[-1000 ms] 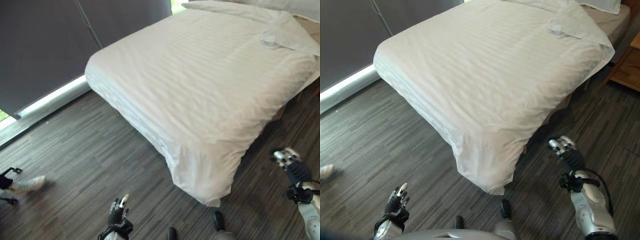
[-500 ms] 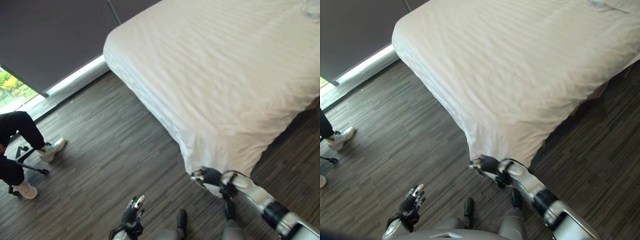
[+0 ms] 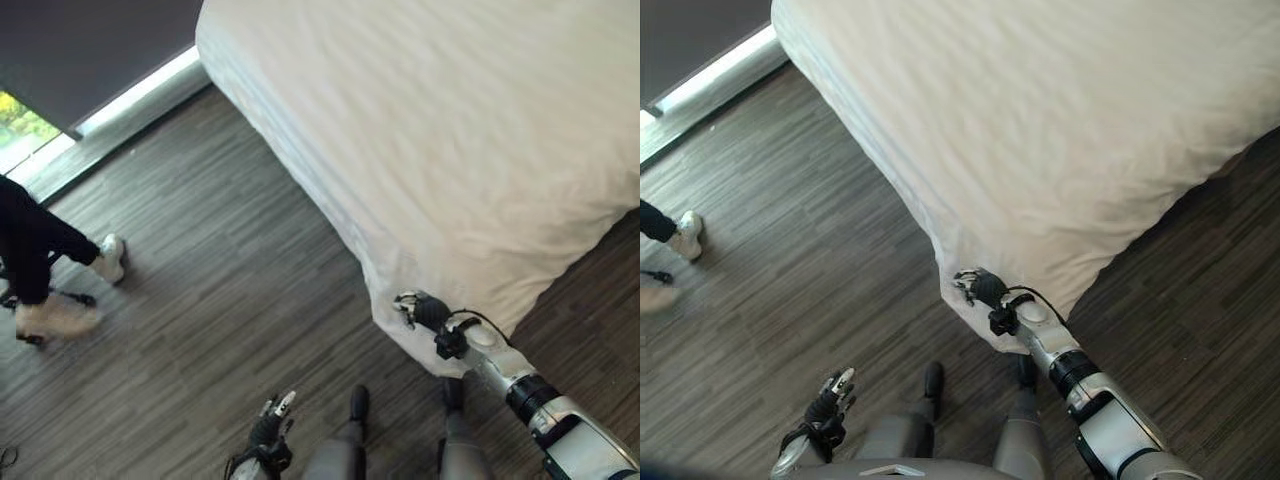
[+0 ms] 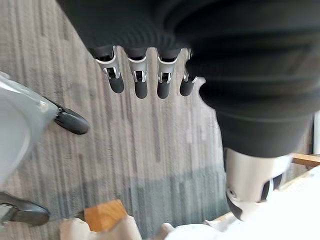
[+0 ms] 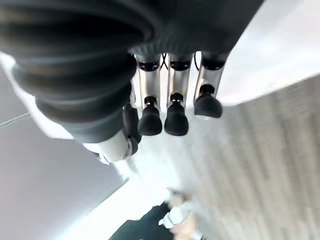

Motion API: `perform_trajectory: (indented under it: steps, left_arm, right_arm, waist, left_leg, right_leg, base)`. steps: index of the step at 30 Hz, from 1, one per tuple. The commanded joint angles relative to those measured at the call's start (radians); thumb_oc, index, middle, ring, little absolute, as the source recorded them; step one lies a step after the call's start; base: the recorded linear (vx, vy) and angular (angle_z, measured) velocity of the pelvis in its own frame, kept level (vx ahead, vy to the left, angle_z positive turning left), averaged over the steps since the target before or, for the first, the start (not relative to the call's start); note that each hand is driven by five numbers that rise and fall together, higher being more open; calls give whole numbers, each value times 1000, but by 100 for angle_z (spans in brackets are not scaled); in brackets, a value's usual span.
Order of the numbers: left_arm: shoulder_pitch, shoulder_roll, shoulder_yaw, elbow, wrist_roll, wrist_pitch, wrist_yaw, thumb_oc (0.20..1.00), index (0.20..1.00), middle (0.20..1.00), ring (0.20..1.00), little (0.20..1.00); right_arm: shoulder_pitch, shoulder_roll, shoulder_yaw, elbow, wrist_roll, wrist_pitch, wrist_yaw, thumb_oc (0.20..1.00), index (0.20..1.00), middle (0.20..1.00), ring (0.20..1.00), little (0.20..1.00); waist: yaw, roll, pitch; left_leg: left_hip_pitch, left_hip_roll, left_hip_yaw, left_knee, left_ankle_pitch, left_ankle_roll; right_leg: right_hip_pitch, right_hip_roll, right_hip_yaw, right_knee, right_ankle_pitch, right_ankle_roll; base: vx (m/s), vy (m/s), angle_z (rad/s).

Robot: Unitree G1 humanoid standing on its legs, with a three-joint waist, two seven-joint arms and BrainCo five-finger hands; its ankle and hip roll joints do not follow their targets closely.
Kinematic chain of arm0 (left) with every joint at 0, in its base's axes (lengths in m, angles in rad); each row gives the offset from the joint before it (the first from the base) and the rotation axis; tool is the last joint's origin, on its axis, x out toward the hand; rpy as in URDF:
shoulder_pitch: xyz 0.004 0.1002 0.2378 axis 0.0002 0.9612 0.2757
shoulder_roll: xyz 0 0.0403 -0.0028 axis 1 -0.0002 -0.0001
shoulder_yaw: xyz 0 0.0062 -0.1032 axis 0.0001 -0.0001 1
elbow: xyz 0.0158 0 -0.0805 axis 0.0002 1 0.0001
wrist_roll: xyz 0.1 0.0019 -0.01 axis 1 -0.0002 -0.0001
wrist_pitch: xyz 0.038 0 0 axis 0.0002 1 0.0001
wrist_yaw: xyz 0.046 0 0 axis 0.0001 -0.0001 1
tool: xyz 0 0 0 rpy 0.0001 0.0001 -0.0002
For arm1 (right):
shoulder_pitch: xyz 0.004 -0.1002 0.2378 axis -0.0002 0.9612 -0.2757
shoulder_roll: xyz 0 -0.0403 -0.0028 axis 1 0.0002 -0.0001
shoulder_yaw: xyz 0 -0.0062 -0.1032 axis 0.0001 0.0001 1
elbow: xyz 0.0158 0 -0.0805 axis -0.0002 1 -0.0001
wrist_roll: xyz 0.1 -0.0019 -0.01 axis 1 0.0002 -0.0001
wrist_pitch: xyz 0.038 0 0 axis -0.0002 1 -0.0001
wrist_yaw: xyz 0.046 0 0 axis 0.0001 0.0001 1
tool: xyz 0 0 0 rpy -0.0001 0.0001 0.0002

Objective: Making the bed.

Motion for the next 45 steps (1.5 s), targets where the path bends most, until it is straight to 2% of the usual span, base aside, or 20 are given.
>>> perform_trajectory:
  steps: [1,2,7,10,14,16,21,23,25,28,29,30,32,36,37,38,40,41,44,45]
  left_arm:
    - [-39,61,-30,-39,-39,-47,12,1000,1000,1000,1000,1000]
    - [-46,62,-44,-52,-39,-50,14,1000,1000,1000,1000,1000]
    - [-83,40,-67,-20,-35,-52,27,1000,1000,1000,1000,1000]
    - [-81,35,-71,-22,-30,-49,26,1000,1000,1000,1000,1000]
    - [-101,29,-54,-15,-4,-41,34,1000,1000,1000,1000,1000]
    - [-103,27,-52,-19,2,-41,35,1000,1000,1000,1000,1000]
    - [-104,30,-39,-40,24,-46,34,1000,1000,1000,1000,1000]
    - [-104,33,-22,-43,22,-49,36,1000,1000,1000,1000,1000]
    - [-106,39,27,-29,10,-59,45,1000,1000,1000,1000,1000]
    - [-107,42,62,-7,13,-70,58,1000,1000,1000,1000,1000]
    - [-98,50,94,4,28,-78,73,1000,1000,1000,1000,1000]
    - [-99,50,94,4,28,-78,73,1000,1000,1000,1000,1000]
    - [-90,58,144,27,40,-98,107,1000,1000,1000,1000,1000]
    - [-74,64,182,40,44,-100,120,1000,1000,1000,1000,1000]
    - [-66,65,202,43,50,-98,118,1000,1000,1000,1000,1000]
    - [-64,67,202,42,50,-98,118,1000,1000,1000,1000,1000]
    - [-56,66,221,49,62,-95,115,1000,1000,1000,1000,1000]
    - [-54,67,221,49,63,-94,115,1000,1000,1000,1000,1000]
    - [-42,77,234,24,97,-93,117,1000,1000,1000,1000,1000]
    - [-25,91,239,-21,128,-99,118,1000,1000,1000,1000,1000]
  right_arm:
    - [-130,31,-30,43,47,-48,-28,200,200,200,200,200]
    - [-174,23,-70,105,45,-46,-43,200,200,200,200,200]
    - [-217,-3,-134,312,-18,-30,-71,200,200,200,200,200]
    - [-186,-11,-162,387,-53,-19,-75,200,200,200,200,200]
    - [-14,-29,-317,560,-85,2,-99,200,200,200,200,200]
    - [19,-35,-337,570,-98,3,-98,200,200,200,200,200]
    - [202,-81,-475,604,-87,2,-105,200,200,200,200,200]
    - [254,-101,-544,595,-39,-5,-109,200,200,200,200,200]
    - [321,-172,-684,586,57,-40,-143,200,200,200,200,200]
    - [358,-206,-761,547,91,-77,-182,200,200,200,200,200]
    - [398,-226,-832,494,89,-127,-252,200,200,200,200,200]
    - [399,-225,-833,491,88,-126,-253,200,200,200,200,200]
    - [454,-181,-899,352,142,-183,-301,200,200,200,200,200]
    - [522,-100,-900,174,147,-209,-301,200,200,200,200,200]
    - [552,-61,-883,46,134,-223,-297,200,200,200,200,200]
    - [557,-56,-883,39,131,-220,-301,200,200,200,200,200]
    - [579,-4,-851,-111,112,-237,-297,200,200,200,200,200]
    - [583,-1,-851,-115,110,-235,-300,200,200,200,200,200]
    - [607,10,-794,-244,33,-229,-288,200,200,200,200,200]
    - [614,14,-760,-304,11,-228,-259,1000,1000,1000,1000,1000]
  waist:
    - [38,-12,21]
    - [50,5,37]
    - [58,29,75]
    - [53,36,85]
    - [29,47,99]
    - [22,46,99]
    - [-38,29,103]
    - [-62,18,99]
    - [-92,1,79]
    - [-109,-10,62]
    - [-120,-17,44]
    - [-121,-18,44]
    - [-137,-39,8]
    - [-149,-68,-31]
    - [-151,-86,-66]
    - [-152,-87,-64]
    - [-151,-115,-114]
    - [-151,-114,-115]
    - [-140,-146,-154]
    - [-129,-159,-173]
  left_leg:
    - [-37,-12,-54,7,54,-7]
    - [-67,-13,-54,7,62,-10]
    - [-103,-2,-47,7,71,-17]
    - [-102,-1,-47,7,69,-15]
    - [-94,6,-40,7,56,-13]
    - [-96,5,-39,7,58,-13]
    - [-82,8,-33,7,45,-12]
    - [-76,8,-27,7,41,-11]
    - [-51,7,-18,7,28,-11]
    - [-31,5,-18,7,19,-10]
    - [10,5,-22,7,1,-7]
    - [8,3,-23,7,5,-7]
    - [71,8,-29,7,-12,-1]
    - [154,13,-43,7,-28,7]
    - [192,15,-50,7,-36,12]
    - [196,15,-51,7,-37,12]
    - [233,9,-64,7,-40,20]
    - [240,12,-64,7,-49,21]
    - [270,6,-67,7,-54,30]
    - [285,1,-67,7,-62,38]
  right_leg:
    - [-62,-51,23,12,82,51]
    - [-91,-50,26,12,86,51]
    - [-128,-40,41,12,92,46]
    - [-133,-36,49,12,92,44]
    - [-133,-27,59,12,81,41]
    - [-136,-27,59,12,81,40]
    - [-130,-24,72,12,72,39]
    - [-130,-23,76,12,71,41]
    - [-111,-27,81,12,64,44]
    - [-90,-30,80,12,57,46]
    - [-49,-35,72,12,42,46]
    - [-50,-36,73,12,45,46]
    - [10,-45,62,23,26,47]
    - [97,-49,46,46,-5,45]
    - [134,-51,38,63,-21,45]
    - [139,-51,36,64,-23,46]
    - [182,-58,32,69,-21,51]
    - [190,-57,30,67,-29,51]
    - [224,-62,25,66,-22,52]
    - [239,-64,24,63,-20,55]
  base:
    - [-87,-15,6]
    - [-97,-20,2]
    - [-21,-13,8]
    - [0,0,0]
    - [0,0,0]
    - [14,3,-2]
    - [23,10,-4]
    - [38,21,-15]
    - [78,44,-24]
    - [76,27,-15]
    - [110,30,-1]
    - [172,46,3]
    - [137,36,1]
    - [139,29,16]
    - [118,33,14]
    - [95,50,10]
    - [74,41,11]
    - [42,33,13]
    - [17,47,5]
    - [14,83,3]
